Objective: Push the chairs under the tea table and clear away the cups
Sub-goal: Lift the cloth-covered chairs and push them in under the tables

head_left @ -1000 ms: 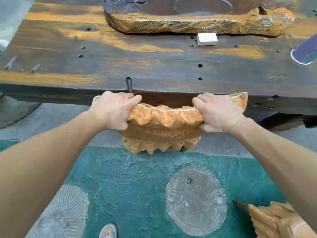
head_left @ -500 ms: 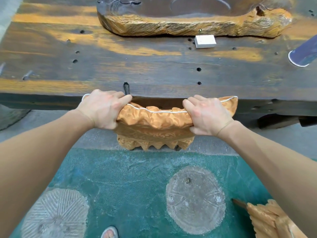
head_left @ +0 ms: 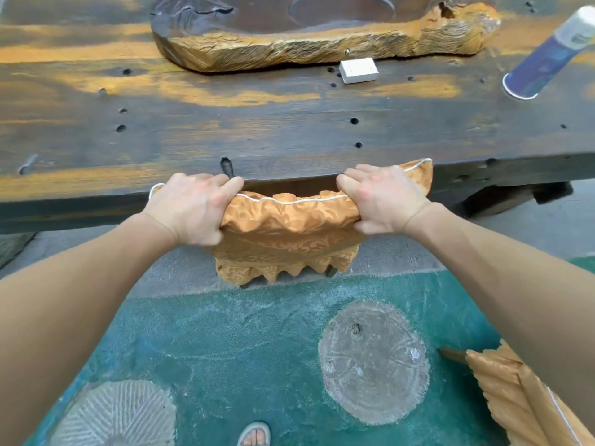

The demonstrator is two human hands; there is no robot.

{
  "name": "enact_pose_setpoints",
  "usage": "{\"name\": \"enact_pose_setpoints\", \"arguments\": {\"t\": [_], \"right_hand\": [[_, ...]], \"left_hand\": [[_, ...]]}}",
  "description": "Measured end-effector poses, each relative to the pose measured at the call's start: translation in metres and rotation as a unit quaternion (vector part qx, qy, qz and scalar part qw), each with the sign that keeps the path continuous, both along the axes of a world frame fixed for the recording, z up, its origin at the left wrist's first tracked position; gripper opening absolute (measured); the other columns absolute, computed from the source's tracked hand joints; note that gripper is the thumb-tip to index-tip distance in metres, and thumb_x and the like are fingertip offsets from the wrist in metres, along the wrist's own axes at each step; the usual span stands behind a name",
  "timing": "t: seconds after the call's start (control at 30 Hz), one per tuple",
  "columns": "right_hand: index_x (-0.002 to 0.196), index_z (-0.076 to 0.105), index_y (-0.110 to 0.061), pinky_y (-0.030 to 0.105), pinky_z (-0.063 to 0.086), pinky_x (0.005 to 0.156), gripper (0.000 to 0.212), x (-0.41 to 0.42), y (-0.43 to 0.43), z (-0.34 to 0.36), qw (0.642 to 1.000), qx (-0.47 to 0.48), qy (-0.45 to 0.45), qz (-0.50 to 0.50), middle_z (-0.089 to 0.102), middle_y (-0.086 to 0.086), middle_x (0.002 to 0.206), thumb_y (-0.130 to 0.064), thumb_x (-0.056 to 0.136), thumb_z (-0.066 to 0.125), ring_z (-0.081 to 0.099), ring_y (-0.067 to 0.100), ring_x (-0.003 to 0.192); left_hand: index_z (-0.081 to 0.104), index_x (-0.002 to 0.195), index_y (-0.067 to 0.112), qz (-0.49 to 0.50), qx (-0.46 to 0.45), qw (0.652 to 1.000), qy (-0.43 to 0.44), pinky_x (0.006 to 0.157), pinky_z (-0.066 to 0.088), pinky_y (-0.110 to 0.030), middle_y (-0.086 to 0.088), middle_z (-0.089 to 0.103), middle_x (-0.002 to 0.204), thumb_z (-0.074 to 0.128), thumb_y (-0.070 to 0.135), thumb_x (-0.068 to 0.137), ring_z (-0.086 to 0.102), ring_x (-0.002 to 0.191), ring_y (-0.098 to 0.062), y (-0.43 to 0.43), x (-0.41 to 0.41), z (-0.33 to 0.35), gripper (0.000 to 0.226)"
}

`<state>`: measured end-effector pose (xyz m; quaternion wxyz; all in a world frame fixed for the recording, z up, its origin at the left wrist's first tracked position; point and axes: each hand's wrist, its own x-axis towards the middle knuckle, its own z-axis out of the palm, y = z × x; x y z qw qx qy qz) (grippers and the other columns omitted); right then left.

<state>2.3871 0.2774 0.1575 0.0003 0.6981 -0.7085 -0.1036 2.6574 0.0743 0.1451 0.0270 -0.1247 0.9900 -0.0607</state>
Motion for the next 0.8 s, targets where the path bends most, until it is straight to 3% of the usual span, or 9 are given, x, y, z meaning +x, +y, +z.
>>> {"name": "enact_pose_setpoints", "arguments": {"t": [0.13, 0.23, 0.37, 0.47, 0.53, 0.63, 0.8], "right_hand": [[0.097, 0.052, -0.017, 0.039, 0.043, 0.074, 0.042, 0.019, 0.009, -0.003, 0.996, -0.041, 0.009, -0.083, 0.06, 0.002, 0.092, -0.027, 0.06, 0.07, 0.057, 0.03, 0.09], [0.103, 0.052, -0.015, 0.045, 0.04, 0.092, 0.044, 0.04, 0.018, -0.009, 0.98, -0.087, 0.006, -0.18, 0.061, 0.007, 0.099, -0.016, 0.063, 0.069, 0.055, 0.033, 0.097], [0.126, 0.047, -0.008, 0.049, 0.021, 0.122, 0.061, 0.073, 0.024, -0.004, 0.961, -0.07, -0.02, -0.267, 0.054, 0.013, 0.131, -0.018, 0.072, 0.074, 0.044, 0.036, 0.131], [0.157, 0.019, -0.006, 0.05, 0.01, 0.127, 0.092, 0.096, 0.029, 0.005, 0.951, -0.01, -0.061, -0.302, 0.019, 0.012, 0.166, -0.033, 0.085, 0.07, 0.009, 0.03, 0.156], [0.161, 0.001, -0.008, 0.047, 0.009, 0.127, 0.101, 0.103, 0.036, 0.017, 0.948, 0.036, -0.084, -0.306, -0.001, 0.007, 0.171, -0.035, 0.09, 0.066, -0.003, 0.026, 0.158], [0.162, -0.003, -0.011, 0.046, 0.015, 0.127, 0.098, 0.112, 0.057, 0.039, 0.943, 0.105, -0.106, -0.297, -0.007, 0.005, 0.171, -0.032, 0.092, 0.062, 0.0, 0.023, 0.158], [0.163, -0.001, -0.018, 0.057, 0.015, 0.124, 0.089, 0.129, 0.119, 0.091, 0.928, 0.126, -0.084, -0.34, -0.013, -0.003, 0.17, -0.025, 0.095, 0.057, 0.002, 0.023, 0.157]], "left_hand": [[0.035, 0.092, 0.024, 0.016, 0.013, 1.0, 0.004, 0.052, 0.03, -0.032, 0.003, 0.055, 0.078, 0.066, 0.032, 0.057, 0.064, 0.077, -0.03, 0.004, 0.0, -0.001, 0.047], [0.038, 0.093, 0.023, 0.058, 0.012, 0.998, 0.032, 0.054, 0.036, -0.036, 0.001, 0.053, 0.081, 0.064, 0.029, 0.06, 0.059, 0.082, -0.031, 0.012, 0.003, -0.004, 0.043], [0.046, 0.109, 0.013, 0.184, 0.012, 0.981, 0.065, 0.08, 0.043, -0.049, -0.018, 0.058, 0.106, 0.069, 0.022, 0.063, 0.051, 0.102, -0.042, 0.038, 0.0, -0.006, 0.052], [0.042, 0.123, 0.012, 0.209, 0.029, 0.977, 0.016, 0.093, 0.04, -0.051, -0.02, 0.055, 0.119, 0.071, 0.029, 0.065, 0.048, 0.111, -0.042, 0.047, 0.007, -0.001, 0.067], [0.038, 0.128, 0.014, 0.189, 0.031, 0.981, -0.029, 0.102, 0.036, -0.053, -0.017, 0.053, 0.124, 0.069, 0.036, 0.067, 0.047, 0.116, -0.042, 0.051, 0.016, 0.004, 0.072], [0.035, 0.138, 0.013, 0.181, 0.055, 0.979, -0.079, 0.114, 0.027, -0.059, -0.015, 0.048, 0.138, 0.069, 0.044, 0.072, 0.041, 0.13, -0.039, 0.058, 0.026, 0.017, 0.08], [0.013, 0.153, 0.005, 0.209, 0.048, 0.957, -0.193, 0.114, 0.031, -0.062, -0.022, 0.018, 0.161, 0.066, 0.045, 0.083, 0.023, 0.147, -0.046, 0.095, 0.03, 0.061, 0.097]]}}
